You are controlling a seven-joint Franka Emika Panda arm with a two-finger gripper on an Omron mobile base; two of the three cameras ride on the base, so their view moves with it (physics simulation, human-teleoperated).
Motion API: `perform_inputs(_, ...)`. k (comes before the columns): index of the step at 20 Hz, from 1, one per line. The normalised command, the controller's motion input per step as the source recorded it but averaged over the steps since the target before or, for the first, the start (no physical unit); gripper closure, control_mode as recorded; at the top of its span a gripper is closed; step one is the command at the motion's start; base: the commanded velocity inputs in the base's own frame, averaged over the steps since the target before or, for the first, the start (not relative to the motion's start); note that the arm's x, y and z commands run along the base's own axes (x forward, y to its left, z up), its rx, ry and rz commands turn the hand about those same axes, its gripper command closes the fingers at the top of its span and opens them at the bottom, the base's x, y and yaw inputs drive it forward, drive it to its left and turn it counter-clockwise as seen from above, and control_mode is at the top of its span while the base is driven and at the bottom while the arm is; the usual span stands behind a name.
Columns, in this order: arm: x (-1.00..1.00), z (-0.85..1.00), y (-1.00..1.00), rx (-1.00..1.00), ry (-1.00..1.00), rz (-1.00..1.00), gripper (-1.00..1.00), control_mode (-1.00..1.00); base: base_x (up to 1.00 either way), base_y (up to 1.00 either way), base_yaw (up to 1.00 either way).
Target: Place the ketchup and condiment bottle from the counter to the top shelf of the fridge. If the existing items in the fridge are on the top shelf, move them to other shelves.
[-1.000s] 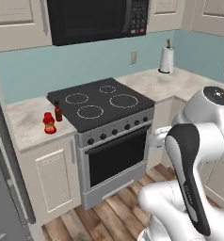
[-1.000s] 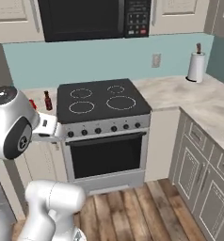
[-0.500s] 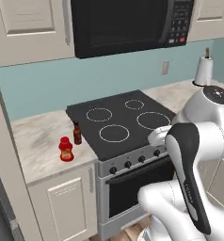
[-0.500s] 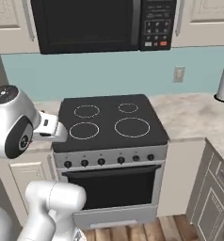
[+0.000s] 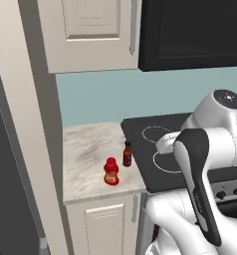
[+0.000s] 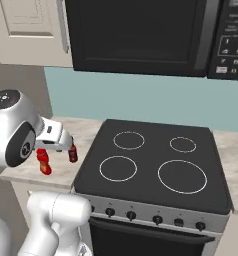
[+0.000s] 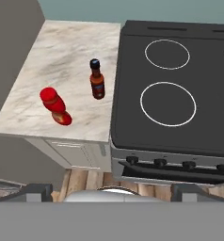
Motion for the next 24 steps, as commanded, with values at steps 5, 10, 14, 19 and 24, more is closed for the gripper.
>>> perform_inputs(5,0.0,0.0,0.0,0.0,0.0,0.0,-1.0,1.0,0.15,-0.1,0.32)
perform_inputs(10,0.0,0.0,0.0,0.0,0.0,0.0,-1.0,1.0,0.03,-0.05,0.05)
perform_inputs(14,0.0,0.0,0.0,0.0,0.0,0.0,-1.0,1.0,0.09,-0.02,0.03)
perform_inputs(19,0.0,0.0,0.0,0.0,0.0,0.0,-1.0,1.0,0.27,0.0,0.0)
perform_inputs(24,0.0,0.0,0.0,0.0,0.0,0.0,-1.0,1.0,0.34,0.0,0.0)
